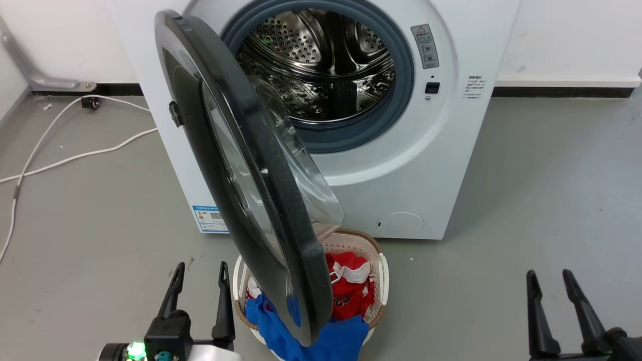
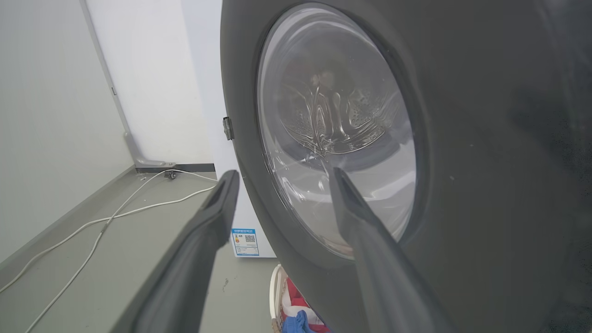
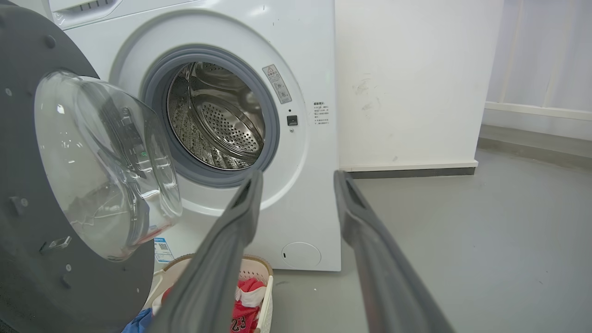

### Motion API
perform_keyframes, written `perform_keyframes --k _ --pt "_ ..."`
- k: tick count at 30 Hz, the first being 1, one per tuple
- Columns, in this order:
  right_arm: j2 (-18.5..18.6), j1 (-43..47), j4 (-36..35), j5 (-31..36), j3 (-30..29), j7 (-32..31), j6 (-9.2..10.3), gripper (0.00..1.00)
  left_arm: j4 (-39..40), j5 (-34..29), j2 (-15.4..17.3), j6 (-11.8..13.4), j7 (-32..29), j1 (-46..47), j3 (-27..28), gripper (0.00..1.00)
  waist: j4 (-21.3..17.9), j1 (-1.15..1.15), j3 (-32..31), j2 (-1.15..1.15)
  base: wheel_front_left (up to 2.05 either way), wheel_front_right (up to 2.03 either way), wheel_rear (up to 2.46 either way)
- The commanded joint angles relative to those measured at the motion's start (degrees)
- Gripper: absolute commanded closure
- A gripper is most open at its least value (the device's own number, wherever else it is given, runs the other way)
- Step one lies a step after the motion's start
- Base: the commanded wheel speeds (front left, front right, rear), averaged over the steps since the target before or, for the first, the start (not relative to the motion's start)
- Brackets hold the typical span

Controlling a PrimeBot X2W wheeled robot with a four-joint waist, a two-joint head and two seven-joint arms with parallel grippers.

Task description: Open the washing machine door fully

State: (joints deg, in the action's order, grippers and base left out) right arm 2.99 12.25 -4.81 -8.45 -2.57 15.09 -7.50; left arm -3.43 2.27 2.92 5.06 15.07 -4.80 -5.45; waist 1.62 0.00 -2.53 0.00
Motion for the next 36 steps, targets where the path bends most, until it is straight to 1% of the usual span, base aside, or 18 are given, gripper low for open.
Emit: perform_keyframes --k 1,6,11,23,24,25,26,31,36 --pt "-0.2 1.0 0.2 0.1 -0.2 0.1 0.01 0.00 0.2 -0.2 -0.1 0.1 0.2 -0.8 -0.2 0.00 0.1 0.00 -0.1 0.00 0.00 0.00 0.00" --pt "-0.2 2.1 0.2 -1.0 -0.8 0.1 0.01 0.00 0.2 -0.2 -0.1 0.1 0.2 -1.3 -0.5 0.00 0.3 0.00 -0.7 0.00 0.00 0.00 0.00" --pt "-0.2 2.2 -0.3 -1.7 -0.1 0.1 0.01 0.00 0.2 0.2 -0.1 0.1 0.2 -1.7 -0.5 0.00 0.3 0.00 -1.2 0.00 0.00 0.00 0.00" --pt "-0.2 2.5 -0.5 -1.3 0.6 0.1 0.01 0.00 -0.2 1.2 -0.1 0.0 0.2 -2.1 -0.4 0.00 0.3 0.00 -1.5 0.00 0.00 0.00 0.00" --pt "-0.2 2.5 -0.5 -1.3 0.6 0.1 0.01 0.00 -0.3 1.4 -0.1 0.1 0.2 -2.0 -0.3 0.55 0.2 0.00 -1.5 0.00 0.00 0.00 0.00" --pt "-0.2 2.4 -0.5 -1.2 0.7 0.1 0.01 0.00 -0.4 1.3 -0.1 0.3 0.2 -1.9 -0.2 0.84 0.2 0.00 -1.5 0.00 0.00 0.00 0.00" --pt "-0.2 1.9 -0.7 -0.7 1.0 0.1 0.02 0.00 0.0 3.2 0.0 0.9 0.2 -0.1 1.6 1.00 0.2 0.00 -1.5 0.00 0.00 0.00 0.00" --pt "-0.2 1.2 -0.8 -0.6 1.2 0.1 0.02 0.00 2.7 2.9 -0.1 -0.1 0.2 2.8 4.4 1.00 0.3 0.00 -1.3 0.00 0.00 0.00 0.00" --pt "-0.2 0.7 -1.1 -0.8 1.5 0.1 0.02 0.00 8.3 2.3 -0.1 -2.1 0.2 6.8 5.6 1.00 0.4 0.00 -0.8 0.00 0.00 0.00 0.00"
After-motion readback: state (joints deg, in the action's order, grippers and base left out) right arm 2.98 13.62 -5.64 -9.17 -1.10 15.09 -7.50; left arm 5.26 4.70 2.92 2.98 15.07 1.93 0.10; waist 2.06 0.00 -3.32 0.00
